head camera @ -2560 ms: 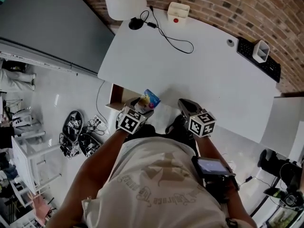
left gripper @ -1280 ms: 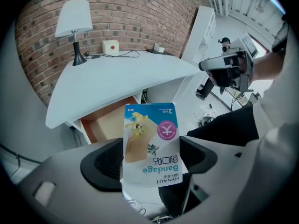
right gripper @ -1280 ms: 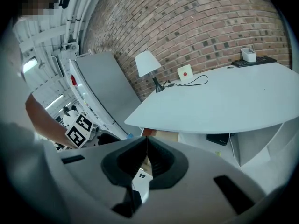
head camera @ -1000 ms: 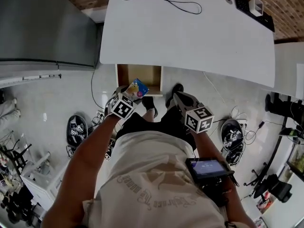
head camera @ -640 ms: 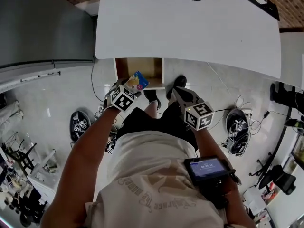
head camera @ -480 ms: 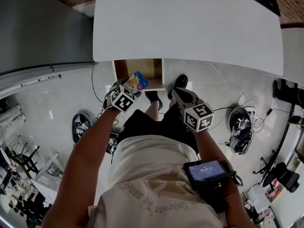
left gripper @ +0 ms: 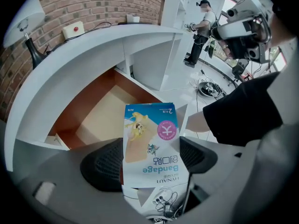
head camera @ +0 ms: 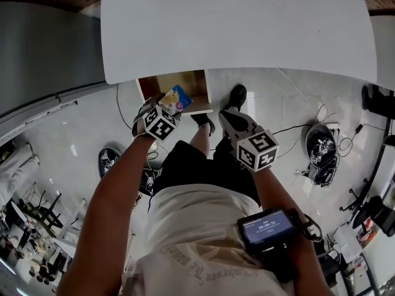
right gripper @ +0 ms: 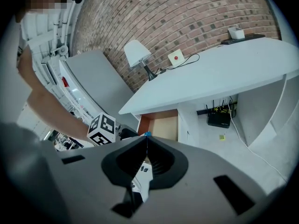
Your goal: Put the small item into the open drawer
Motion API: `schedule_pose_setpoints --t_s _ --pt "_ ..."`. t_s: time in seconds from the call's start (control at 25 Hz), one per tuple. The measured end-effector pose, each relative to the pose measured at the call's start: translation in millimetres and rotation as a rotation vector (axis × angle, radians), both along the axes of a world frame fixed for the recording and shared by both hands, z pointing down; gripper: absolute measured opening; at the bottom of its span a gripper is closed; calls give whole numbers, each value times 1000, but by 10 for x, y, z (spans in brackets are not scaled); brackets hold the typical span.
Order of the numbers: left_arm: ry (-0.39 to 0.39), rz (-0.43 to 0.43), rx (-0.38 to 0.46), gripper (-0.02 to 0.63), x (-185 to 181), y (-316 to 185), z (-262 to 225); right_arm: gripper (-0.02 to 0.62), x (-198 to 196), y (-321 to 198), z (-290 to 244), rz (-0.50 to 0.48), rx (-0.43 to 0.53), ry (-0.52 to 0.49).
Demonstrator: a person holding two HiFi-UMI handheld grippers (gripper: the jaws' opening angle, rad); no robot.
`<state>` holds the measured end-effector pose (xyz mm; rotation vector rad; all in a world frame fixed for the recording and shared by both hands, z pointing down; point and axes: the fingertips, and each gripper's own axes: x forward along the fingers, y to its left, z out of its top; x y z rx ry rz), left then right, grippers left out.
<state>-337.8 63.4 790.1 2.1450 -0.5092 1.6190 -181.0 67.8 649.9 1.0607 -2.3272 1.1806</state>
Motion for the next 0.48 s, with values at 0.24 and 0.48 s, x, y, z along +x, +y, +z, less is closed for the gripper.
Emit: schedule_pose_setpoints --t_s 0.24,0.48 --pt "-48 46 31 377 30 -128 195 6 49 60 153 20 -27 -10" --pt "-109 104 35 377 25 -204 415 6 57 112 265 36 -53 -33"
